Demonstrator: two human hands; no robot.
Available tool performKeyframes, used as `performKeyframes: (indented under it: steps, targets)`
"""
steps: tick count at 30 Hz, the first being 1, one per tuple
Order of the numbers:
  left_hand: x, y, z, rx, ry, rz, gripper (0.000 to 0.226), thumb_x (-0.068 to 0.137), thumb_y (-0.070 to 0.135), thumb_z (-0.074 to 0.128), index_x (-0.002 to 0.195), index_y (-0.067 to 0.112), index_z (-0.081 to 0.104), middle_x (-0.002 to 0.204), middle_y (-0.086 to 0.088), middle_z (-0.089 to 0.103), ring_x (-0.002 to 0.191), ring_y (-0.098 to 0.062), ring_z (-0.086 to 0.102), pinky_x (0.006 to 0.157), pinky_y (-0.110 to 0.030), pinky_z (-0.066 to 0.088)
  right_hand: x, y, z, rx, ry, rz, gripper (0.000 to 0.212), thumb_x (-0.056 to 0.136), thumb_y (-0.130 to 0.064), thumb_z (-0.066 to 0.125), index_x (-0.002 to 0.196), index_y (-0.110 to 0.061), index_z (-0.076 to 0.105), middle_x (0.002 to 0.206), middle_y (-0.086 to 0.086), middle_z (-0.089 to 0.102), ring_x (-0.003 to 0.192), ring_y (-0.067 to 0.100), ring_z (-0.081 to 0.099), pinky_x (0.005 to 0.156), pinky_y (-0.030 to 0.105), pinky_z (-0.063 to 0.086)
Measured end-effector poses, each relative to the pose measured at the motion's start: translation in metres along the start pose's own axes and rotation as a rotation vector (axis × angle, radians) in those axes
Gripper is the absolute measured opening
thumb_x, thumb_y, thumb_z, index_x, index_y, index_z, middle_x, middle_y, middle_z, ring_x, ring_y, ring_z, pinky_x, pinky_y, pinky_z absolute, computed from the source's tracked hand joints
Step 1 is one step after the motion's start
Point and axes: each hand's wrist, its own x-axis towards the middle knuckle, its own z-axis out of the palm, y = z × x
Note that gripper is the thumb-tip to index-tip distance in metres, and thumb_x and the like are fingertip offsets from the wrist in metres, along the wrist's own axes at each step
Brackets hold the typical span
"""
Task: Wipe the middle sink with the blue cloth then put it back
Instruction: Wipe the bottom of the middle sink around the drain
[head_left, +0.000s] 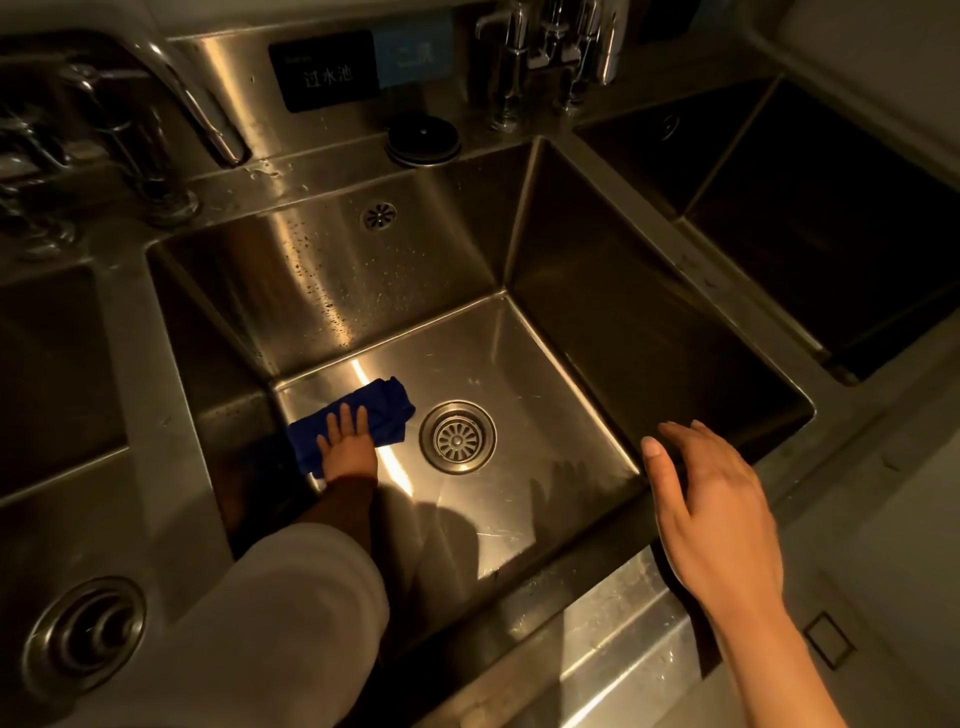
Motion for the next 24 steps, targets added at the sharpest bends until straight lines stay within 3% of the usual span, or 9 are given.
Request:
performKeyframes:
  steps: [24]
  targets:
    - [-0.062, 0.016, 0.024, 0.088, -0.082, 0.087, 0.059, 0.105, 0.020, 0.025, 0.153, 0.014, -0.008, 0.161, -0.012, -0.010, 0.149, -0.033, -0.004, 0.120, -0.047, 0.008, -0.001, -0.002, -0.001, -0.001, -0.022, -0.023, 0.039, 0.094, -0.035, 0.042, 0.117, -0.009, 0.059, 0.119, 0.012, 0.062, 0.119, 0.025, 0.050, 0.103, 0.042, 0.035]
